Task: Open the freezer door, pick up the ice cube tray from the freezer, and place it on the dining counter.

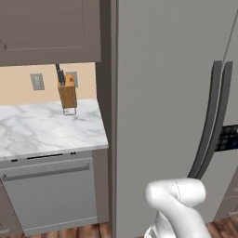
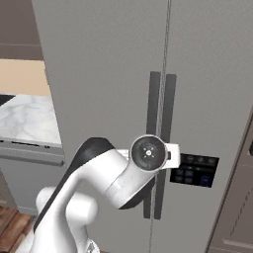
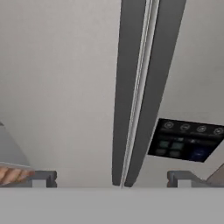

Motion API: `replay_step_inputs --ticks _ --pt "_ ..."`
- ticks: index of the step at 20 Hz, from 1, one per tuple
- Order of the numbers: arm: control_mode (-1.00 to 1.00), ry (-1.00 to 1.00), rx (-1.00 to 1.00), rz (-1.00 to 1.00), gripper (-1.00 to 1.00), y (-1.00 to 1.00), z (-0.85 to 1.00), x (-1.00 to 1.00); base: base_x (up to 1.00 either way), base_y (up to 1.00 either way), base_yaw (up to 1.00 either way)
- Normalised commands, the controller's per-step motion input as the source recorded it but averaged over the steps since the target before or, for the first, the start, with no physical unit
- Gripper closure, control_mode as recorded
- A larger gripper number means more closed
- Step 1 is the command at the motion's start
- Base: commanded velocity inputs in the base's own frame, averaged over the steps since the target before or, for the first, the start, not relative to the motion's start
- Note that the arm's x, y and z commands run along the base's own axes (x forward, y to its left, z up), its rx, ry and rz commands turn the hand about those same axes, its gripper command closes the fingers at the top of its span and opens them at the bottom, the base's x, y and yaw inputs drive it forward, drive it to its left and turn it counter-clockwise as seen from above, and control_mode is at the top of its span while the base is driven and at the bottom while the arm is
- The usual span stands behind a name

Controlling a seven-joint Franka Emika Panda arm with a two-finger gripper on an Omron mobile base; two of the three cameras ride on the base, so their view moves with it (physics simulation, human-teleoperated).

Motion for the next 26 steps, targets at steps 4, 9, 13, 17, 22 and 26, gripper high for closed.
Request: replay_step_inputs --ticks 4,9,13,17,22,26 --pt "-1.00 -0.36 0.00 0.00 -1.00 -0.32 -0.02 0.00 0.00 0.00 0.00" --pt "-1.00 -0.24 0.00 0.00 -1.00 -0.23 0.00 0.00 0.00 0.00 0.00" --pt "-1.00 -0.08 0.00 0.00 -1.00 -0.01 0.00 0.01 0.00 0.00 0.00" --pt "-1.00 -0.04 0.00 0.00 -1.00 0.00 0.00 0.11 0.00 0.00 0.00" --pt "-1.00 -0.09 0.03 0.00 -1.00 0.00 0.00 0.34 0.00 0.00 0.00" --pt "-1.00 -0.18 0.08 -0.01 -1.00 -0.02 0.00 0.22 0.00 0.00 0.00"
